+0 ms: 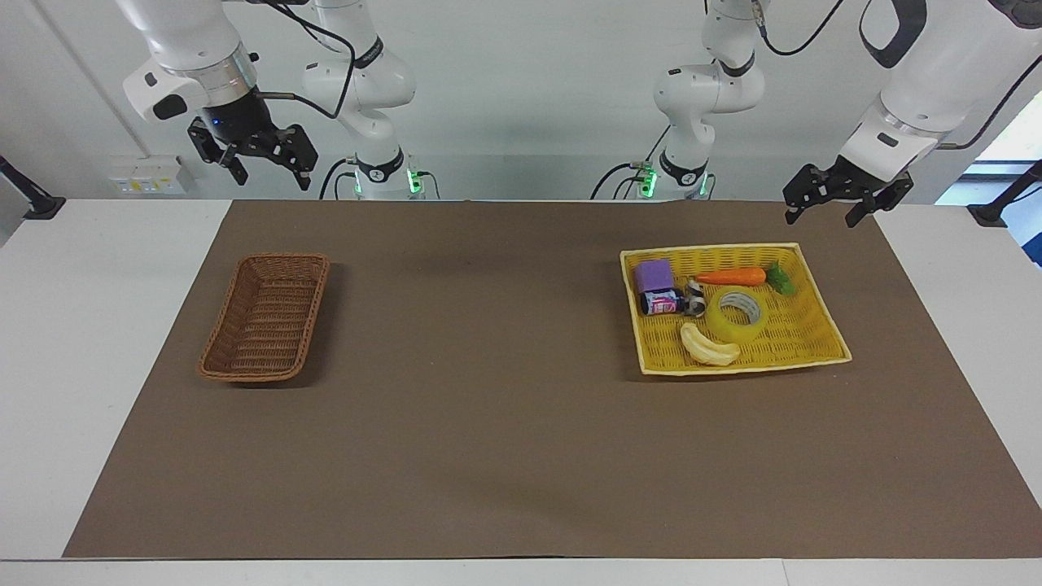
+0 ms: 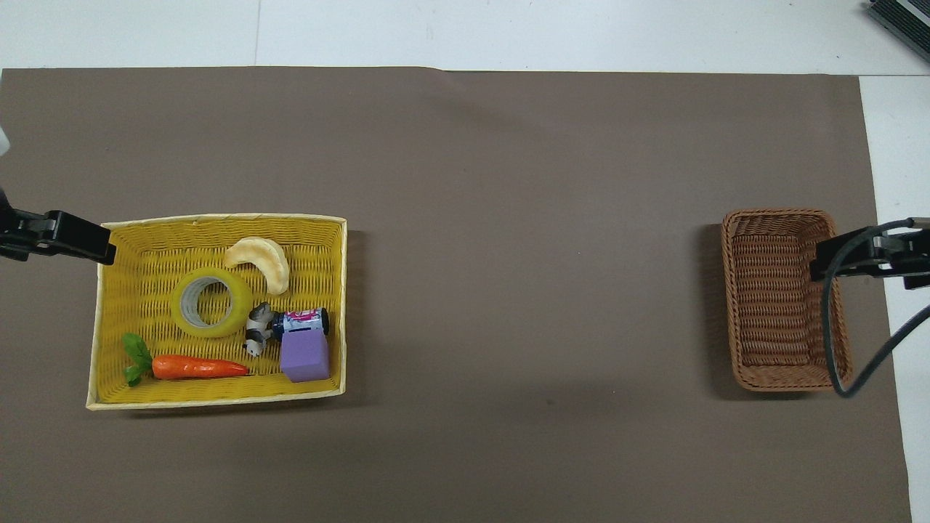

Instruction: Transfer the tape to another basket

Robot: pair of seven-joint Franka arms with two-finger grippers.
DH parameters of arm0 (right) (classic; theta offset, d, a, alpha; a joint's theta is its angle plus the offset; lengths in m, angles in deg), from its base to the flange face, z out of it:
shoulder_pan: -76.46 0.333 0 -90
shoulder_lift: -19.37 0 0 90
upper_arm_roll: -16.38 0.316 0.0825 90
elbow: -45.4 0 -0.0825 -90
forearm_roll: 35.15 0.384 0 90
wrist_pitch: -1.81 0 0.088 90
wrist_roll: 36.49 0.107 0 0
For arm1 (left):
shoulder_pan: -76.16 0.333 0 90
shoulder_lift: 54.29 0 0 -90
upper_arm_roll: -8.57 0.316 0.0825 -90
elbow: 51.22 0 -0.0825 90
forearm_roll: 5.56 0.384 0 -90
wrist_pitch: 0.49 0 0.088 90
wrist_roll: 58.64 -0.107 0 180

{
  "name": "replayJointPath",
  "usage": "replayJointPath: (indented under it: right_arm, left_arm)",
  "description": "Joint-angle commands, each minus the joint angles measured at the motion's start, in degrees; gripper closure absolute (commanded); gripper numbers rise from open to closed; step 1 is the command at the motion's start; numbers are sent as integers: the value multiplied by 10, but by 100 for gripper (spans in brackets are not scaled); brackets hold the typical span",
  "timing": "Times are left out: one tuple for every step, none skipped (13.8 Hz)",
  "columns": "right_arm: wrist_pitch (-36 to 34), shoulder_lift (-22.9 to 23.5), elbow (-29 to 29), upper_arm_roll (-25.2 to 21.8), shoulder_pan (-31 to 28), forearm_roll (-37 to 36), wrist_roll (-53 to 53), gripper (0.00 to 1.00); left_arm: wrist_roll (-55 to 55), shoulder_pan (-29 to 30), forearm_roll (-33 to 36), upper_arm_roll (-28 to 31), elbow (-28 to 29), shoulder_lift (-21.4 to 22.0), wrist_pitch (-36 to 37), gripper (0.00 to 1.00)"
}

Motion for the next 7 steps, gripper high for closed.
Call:
replayJointPath:
  right_arm:
    - [34,-4,-7,2,-9,36,-15,0]
    - [36,-6,-14,2,-12,39,-16,0]
    - [35,-10,-16,2,-13,40,-16,0]
    - [35,-11,-20,2,-13,40,-16,0]
    - [35,-12,-21,2,-13,40,-16,0]
    - [35,-12,-21,2,-13,40,-17,0]
    - [35,-12,-21,2,-13,40,-17,0]
  left_arm:
    - [-7,1,-5,2,-1,3,9,0]
    - [-7,1,-5,2,-1,3,9,0]
    - [-7,1,-5,2,0,3,9,0]
    - [-7,1,-5,2,0,3,9,0]
    - [-7,1,-5,2,0,3,9,0]
    - [-7,1,-5,2,0,3,9,0]
    - [-7,1,-5,2,0,3,9,0]
